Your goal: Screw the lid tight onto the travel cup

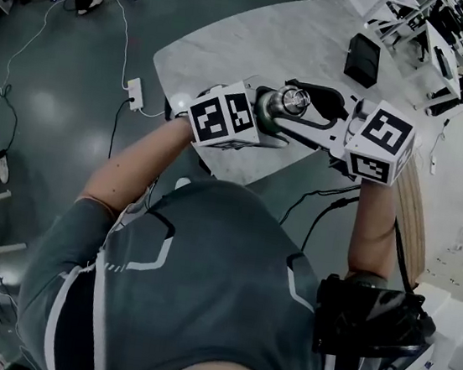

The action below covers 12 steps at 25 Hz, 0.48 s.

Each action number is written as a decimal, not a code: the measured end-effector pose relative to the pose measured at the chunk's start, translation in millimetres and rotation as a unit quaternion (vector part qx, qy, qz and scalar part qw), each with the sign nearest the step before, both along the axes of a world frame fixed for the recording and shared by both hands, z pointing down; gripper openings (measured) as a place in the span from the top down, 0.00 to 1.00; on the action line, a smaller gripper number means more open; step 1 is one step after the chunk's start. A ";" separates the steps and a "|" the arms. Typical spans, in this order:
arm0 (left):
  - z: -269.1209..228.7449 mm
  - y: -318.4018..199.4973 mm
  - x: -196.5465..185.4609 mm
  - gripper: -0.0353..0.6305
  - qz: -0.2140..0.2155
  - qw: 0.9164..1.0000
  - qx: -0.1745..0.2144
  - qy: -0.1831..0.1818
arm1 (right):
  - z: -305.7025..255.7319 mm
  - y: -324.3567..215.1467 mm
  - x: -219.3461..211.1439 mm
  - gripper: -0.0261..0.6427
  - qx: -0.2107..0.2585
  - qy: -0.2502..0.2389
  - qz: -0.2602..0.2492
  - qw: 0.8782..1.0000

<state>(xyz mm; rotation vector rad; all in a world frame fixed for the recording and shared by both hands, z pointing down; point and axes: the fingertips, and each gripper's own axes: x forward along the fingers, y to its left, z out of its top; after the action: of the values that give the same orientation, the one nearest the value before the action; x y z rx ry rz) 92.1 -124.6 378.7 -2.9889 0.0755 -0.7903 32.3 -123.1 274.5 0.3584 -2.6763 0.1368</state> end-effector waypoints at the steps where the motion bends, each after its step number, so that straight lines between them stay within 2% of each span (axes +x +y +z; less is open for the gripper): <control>1: -2.0 2.2 0.0 0.35 0.004 1.000 -0.001 0.004 | 0.1 2.5 -0.9 0.55 -0.005 0.002 -0.010 1.000; 6: -4.4 9.0 3.2 0.35 0.021 1.000 0.011 -0.007 | 3.4 10.2 0.6 0.55 -0.025 0.016 -0.055 0.998; 12: -0.4 4.1 -2.7 0.35 0.012 0.999 0.028 -0.023 | 9.1 6.4 -5.9 0.55 -0.035 0.014 -0.042 0.998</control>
<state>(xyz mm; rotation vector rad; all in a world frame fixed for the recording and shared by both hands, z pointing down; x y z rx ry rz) 89.5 -120.5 378.3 -2.9112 0.0581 -0.8408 26.3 -116.7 283.6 0.2244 -2.6468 0.1991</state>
